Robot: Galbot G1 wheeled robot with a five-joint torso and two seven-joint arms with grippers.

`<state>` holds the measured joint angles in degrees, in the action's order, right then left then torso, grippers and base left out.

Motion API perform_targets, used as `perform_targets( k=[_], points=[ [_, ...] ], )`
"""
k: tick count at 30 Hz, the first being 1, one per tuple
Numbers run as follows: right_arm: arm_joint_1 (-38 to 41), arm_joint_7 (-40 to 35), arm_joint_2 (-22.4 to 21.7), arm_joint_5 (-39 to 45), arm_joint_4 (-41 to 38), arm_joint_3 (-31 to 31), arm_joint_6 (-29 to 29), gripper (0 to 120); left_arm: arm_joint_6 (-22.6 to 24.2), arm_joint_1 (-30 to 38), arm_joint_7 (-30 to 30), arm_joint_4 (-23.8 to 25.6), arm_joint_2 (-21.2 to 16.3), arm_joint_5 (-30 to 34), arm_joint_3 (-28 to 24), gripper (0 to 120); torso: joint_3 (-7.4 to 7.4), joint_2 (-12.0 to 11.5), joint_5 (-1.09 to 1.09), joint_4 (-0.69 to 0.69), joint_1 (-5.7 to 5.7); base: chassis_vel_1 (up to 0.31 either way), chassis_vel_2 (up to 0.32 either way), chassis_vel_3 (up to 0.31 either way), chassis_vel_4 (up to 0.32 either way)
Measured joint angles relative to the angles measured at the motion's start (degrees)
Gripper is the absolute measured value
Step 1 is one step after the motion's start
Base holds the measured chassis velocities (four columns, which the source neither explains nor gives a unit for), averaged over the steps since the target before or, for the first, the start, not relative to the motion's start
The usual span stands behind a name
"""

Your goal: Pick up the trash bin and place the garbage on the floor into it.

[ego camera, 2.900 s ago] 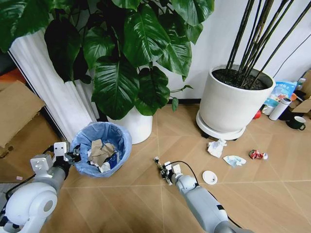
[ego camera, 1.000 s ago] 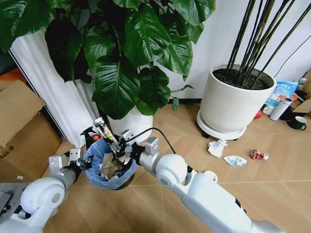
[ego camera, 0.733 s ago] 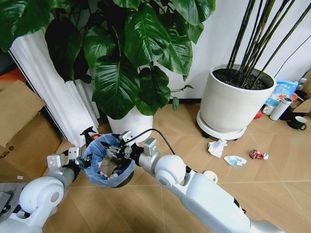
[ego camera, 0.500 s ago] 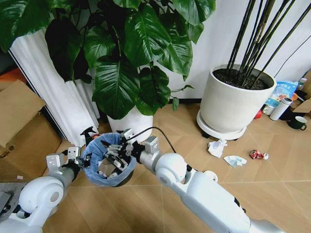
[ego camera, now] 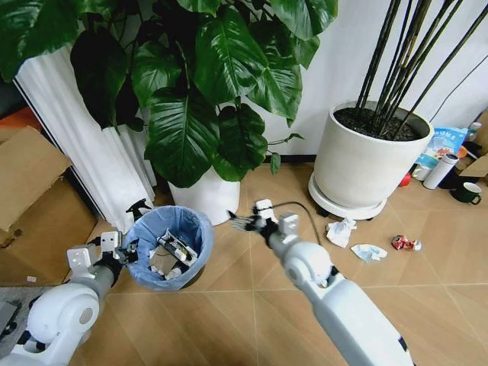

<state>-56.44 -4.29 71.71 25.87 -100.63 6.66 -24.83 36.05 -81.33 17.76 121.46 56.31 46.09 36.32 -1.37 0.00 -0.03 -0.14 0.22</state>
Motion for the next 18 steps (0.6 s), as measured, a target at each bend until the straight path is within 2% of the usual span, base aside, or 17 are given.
perform_targets(
  k=[8, 18],
  points=[
    [-1.63, 1.12, 0.52, -2.81, 3.77, 3.37, 1.81, 100, -0.15, -0.58, -0.01, 0.72, 0.10, -0.23, 0.33, 0, 0.00, 0.00, 0.00, 0.02, 0.00, -0.033, -0.037, 0.038, 0.025],
    [-3.55, 1.55, 0.71, -4.40, 6.89, 6.54, 2.81, 100, -0.36, -1.56, -0.01, 1.77, 0.96, -1.01, 0.30, 0, 0.00, 0.00, -0.01, 0.01, 0.00, -0.153, -0.167, 0.148, 0.159]
  ],
)
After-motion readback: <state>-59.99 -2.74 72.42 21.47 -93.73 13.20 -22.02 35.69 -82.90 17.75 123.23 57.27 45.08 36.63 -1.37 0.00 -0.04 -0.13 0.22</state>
